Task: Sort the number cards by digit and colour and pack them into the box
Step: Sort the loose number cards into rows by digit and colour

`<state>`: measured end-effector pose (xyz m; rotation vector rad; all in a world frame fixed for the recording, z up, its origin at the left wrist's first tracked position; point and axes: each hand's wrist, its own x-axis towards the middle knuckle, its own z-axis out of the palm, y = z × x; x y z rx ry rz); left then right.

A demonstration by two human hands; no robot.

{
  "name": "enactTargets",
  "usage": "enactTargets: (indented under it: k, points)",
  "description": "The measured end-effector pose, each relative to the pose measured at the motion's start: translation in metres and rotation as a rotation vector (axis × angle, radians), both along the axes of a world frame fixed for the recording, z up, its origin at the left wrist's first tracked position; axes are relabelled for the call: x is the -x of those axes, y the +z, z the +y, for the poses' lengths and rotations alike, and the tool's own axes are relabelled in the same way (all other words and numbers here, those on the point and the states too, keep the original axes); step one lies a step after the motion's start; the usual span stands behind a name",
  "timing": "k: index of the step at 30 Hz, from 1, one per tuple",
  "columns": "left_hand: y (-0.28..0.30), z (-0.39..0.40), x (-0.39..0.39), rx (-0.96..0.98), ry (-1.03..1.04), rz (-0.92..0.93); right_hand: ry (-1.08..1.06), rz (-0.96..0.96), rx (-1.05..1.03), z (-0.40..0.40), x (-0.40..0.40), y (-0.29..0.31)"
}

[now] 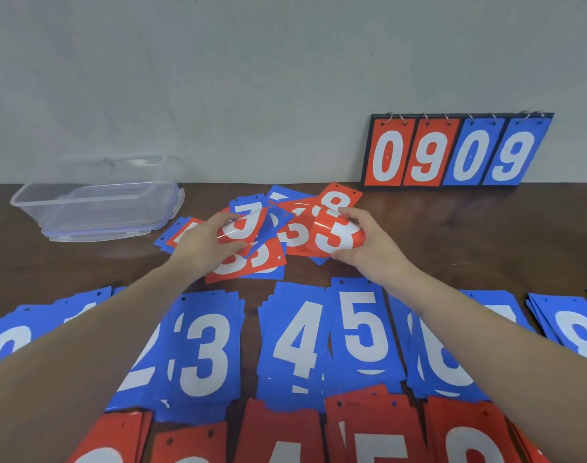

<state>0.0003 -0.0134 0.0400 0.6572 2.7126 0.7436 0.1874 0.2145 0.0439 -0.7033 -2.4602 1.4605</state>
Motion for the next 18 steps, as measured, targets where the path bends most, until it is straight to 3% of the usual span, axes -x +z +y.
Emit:
enactTargets:
  k: [6,18]
  points:
    - [0.019,0.004,-0.025,-0.432,0.056,-0.076,-0.044,0.016,0.181,0.004,-0.014,0.011]
    - [0.033,-0.009,-0.125,-0.600,-0.079,-0.173,-0.023,0.083,0.297,-0.006,-0.095,0.006]
